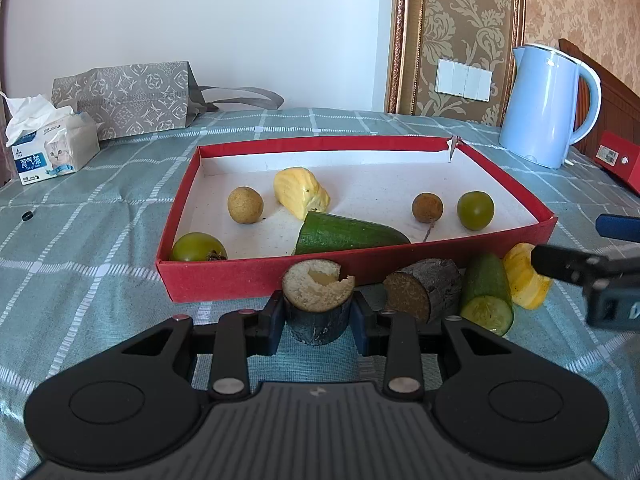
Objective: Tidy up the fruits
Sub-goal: 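Lift the dark chunk with left gripper while right gripper grasps yellow jackfruit chunk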
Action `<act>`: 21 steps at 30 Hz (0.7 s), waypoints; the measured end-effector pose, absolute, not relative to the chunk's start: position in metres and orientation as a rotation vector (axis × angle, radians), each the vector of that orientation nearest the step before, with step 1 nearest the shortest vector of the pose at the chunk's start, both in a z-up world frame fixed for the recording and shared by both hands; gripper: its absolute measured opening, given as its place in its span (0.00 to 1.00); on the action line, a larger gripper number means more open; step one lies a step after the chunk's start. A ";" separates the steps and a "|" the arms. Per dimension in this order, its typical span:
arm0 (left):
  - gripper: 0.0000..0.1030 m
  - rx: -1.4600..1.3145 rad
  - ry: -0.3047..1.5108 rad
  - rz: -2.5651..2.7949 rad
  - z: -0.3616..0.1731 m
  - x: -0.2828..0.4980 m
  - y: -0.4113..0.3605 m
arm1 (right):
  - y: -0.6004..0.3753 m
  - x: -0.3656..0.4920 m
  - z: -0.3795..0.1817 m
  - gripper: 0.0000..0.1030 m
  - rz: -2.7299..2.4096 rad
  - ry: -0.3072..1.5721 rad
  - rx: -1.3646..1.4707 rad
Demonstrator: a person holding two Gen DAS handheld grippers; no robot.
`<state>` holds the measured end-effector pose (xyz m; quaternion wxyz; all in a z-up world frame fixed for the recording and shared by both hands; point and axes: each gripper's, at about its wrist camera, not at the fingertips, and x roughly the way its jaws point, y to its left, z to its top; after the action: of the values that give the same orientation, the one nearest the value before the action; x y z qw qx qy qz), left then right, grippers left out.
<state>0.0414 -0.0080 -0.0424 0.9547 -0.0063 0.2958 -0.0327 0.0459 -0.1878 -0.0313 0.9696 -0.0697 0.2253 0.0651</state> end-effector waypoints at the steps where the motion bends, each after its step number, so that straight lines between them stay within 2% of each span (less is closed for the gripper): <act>1: 0.32 -0.012 0.601 -0.066 -0.042 0.041 -0.008 | -0.184 0.046 -0.033 0.94 0.111 0.453 -0.166; 3: 0.32 -0.011 0.601 -0.066 -0.042 0.041 -0.008 | -0.183 0.047 -0.034 0.93 0.085 0.456 -0.182; 7: 0.32 -0.012 0.601 -0.066 -0.042 0.041 -0.008 | -0.183 0.054 -0.040 0.83 0.147 0.533 -0.152; 13: 0.32 -0.014 0.600 -0.066 -0.042 0.041 -0.008 | -0.179 0.062 -0.046 0.80 0.146 0.541 -0.142; 21: 0.32 -0.018 0.600 -0.068 -0.042 0.042 -0.008 | -0.179 0.065 -0.050 0.87 0.121 0.537 -0.147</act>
<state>0.0418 -0.0075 -0.0424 0.9548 -0.0091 0.2953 -0.0333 0.0648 -0.1787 -0.0496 0.9597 -0.0723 0.2648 0.0596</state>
